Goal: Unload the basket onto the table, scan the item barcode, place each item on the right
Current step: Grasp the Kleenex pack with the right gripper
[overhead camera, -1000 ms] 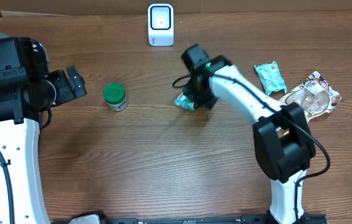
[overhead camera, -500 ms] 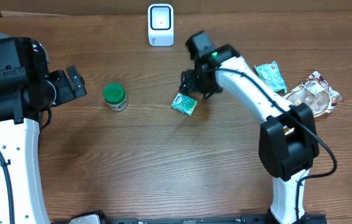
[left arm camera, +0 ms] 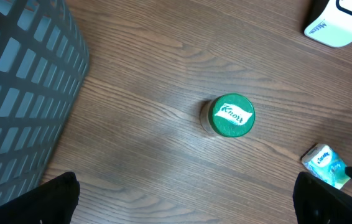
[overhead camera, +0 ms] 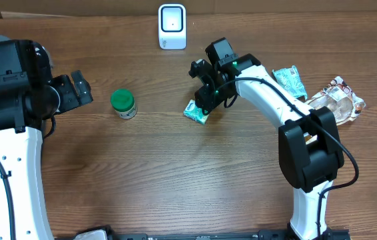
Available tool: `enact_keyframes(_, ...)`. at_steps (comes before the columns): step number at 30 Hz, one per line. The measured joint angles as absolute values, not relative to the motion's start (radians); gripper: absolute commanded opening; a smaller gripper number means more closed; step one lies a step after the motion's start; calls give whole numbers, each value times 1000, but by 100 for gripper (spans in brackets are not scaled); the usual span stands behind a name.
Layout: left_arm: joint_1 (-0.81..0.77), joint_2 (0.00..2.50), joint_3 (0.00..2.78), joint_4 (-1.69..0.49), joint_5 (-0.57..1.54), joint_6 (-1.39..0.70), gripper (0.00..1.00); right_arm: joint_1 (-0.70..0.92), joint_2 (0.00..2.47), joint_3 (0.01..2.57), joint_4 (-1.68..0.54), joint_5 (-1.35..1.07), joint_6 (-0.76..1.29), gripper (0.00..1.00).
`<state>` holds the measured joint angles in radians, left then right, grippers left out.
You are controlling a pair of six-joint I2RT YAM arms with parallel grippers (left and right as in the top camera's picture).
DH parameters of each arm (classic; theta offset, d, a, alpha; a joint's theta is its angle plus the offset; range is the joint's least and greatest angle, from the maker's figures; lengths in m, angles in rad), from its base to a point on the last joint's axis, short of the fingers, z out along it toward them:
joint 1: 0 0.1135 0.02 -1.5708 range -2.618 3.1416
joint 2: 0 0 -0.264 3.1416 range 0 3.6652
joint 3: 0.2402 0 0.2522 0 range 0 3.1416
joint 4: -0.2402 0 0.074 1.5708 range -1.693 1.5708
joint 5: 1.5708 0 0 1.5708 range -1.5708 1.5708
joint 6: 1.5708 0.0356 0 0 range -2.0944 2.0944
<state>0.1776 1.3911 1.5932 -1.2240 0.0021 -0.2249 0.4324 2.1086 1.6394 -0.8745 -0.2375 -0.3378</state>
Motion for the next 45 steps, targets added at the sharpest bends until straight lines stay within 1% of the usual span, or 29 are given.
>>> enact_keyframes(4, 178, 1391, 1593, -1224, 2, -225, 100, 432, 2111, 1607, -850, -249, -340, 47)
enact_keyframes(10, 178, 1391, 1593, -1224, 2, -225, 100, 430, 2146, 1593, -833, -282, -318, 35)
enact_keyframes(14, 178, 1391, 1593, -1224, 2, -225, 100, 429, 2166, 1581, -839, -294, -294, 33)
enact_keyframes(16, 178, 1391, 1593, -1224, 2, -225, 100, 426, 2168, 1581, -839, -302, -281, 30)
enact_keyframes(17, 178, 1391, 1593, -1224, 2, -225, 100, 425, 2168, 1581, -839, -304, -270, 27)
enact_keyframes(19, 178, 1391, 1593, -1224, 2, -225, 100, 424, 2168, 1581, -842, -308, -238, 17)
enact_keyframes(21, 178, 1391, 1593, -1224, 2, -225, 100, 421, 2168, 1581, -848, -311, -194, 4)
enact_keyframes(24, 178, 1391, 1593, -1224, 2, -225, 99, 416, 2168, 1581, -857, -318, -120, 4)
enact_keyframes(30, 178, 1391, 1593, -1224, 2, -225, 100, 413, 2169, 1618, -952, -337, 59, 4)
enact_keyframes(34, 178, 1391, 1593, -1224, 2, -225, 100, 413, 2171, 1658, -952, -352, 249, 4)
enact_keyframes(35, 178, 1391, 1593, -1224, 2, -224, 100, 413, 2171, 1663, -946, -352, 301, 4)
enact_keyframes(37, 178, 1391, 1593, -1224, 2, -225, 100, 413, 2171, 1665, -935, -340, 408, 11)
enact_keyframes(38, 178, 1391, 1593, -1224, 2, -225, 100, 413, 2171, 1665, -936, -325, 458, 18)
enact_keyframes(39, 178, 1391, 1593, -1224, 2, -225, 100, 413, 2171, 1665, -935, -308, 498, 30)
enact_keyframes(40, 178, 1391, 1593, -1224, 2, -225, 99, 415, 2171, 1665, -935, -294, 542, 45)
enact_keyframes(41, 178, 1391, 1593, -1224, 2, -225, 100, 415, 2171, 1665, -933, -282, 569, 51)
enact_keyframes(42, 178, 1391, 1593, -1224, 2, -225, 100, 416, 2171, 1665, -931, -271, 582, 53)
enact_keyframes(45, 178, 1391, 1593, -1224, 2, -225, 100, 422, 2171, 1664, -928, -250, 627, 53)
